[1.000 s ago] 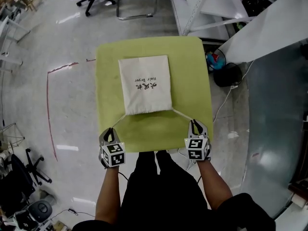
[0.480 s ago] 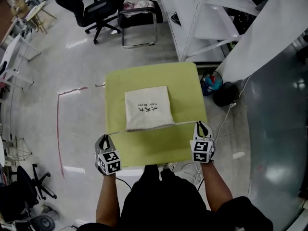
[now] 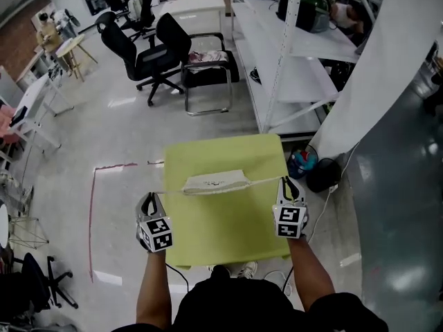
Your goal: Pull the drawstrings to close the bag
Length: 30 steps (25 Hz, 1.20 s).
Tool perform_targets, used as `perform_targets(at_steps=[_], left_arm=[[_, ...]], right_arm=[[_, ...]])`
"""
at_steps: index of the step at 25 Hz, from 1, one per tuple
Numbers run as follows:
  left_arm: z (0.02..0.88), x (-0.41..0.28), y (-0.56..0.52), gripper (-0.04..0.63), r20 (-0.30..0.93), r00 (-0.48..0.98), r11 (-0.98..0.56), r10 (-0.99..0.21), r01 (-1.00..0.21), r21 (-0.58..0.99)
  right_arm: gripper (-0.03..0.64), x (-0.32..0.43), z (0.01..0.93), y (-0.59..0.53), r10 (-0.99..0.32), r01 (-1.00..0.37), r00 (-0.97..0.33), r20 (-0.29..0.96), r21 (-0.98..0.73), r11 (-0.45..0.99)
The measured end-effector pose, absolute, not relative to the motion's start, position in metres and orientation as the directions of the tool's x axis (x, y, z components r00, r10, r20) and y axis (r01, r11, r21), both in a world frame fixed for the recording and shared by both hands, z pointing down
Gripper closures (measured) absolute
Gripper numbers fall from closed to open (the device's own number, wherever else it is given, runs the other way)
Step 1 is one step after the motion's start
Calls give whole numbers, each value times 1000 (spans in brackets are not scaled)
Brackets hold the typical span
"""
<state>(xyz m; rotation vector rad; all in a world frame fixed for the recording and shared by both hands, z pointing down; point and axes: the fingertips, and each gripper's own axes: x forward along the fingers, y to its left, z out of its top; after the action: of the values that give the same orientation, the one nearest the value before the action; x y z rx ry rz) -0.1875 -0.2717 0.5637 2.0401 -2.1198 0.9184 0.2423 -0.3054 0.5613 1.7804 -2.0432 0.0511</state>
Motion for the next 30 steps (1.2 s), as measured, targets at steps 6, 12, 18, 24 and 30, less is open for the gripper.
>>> perform_targets(at_steps=[6, 12, 18, 24, 30], left_arm=[[523, -182, -292, 565, 349, -116, -20, -930, -932, -363], [479, -184, -304, 565, 261, -115, 11, -958, -929, -369], [443, -196, -295, 563, 203, -149, 80, -968, -945, -316], [429, -211, -290, 565, 162, -174, 122, -971, -950, -287], [419, -223, -283, 565, 136, -189, 145, -973, -949, -280]], right_arm=[[580, 235, 513, -329, -965, -942, -114, 237, 284, 181], [581, 234, 466, -341, -979, -945, -136, 153, 278, 174], [581, 230, 430, -338, -983, -946, -153, 101, 274, 175], [581, 240, 416, -334, -991, -956, -113, 76, 262, 129], [581, 258, 399, -335, -999, -967, -47, 27, 251, 52]])
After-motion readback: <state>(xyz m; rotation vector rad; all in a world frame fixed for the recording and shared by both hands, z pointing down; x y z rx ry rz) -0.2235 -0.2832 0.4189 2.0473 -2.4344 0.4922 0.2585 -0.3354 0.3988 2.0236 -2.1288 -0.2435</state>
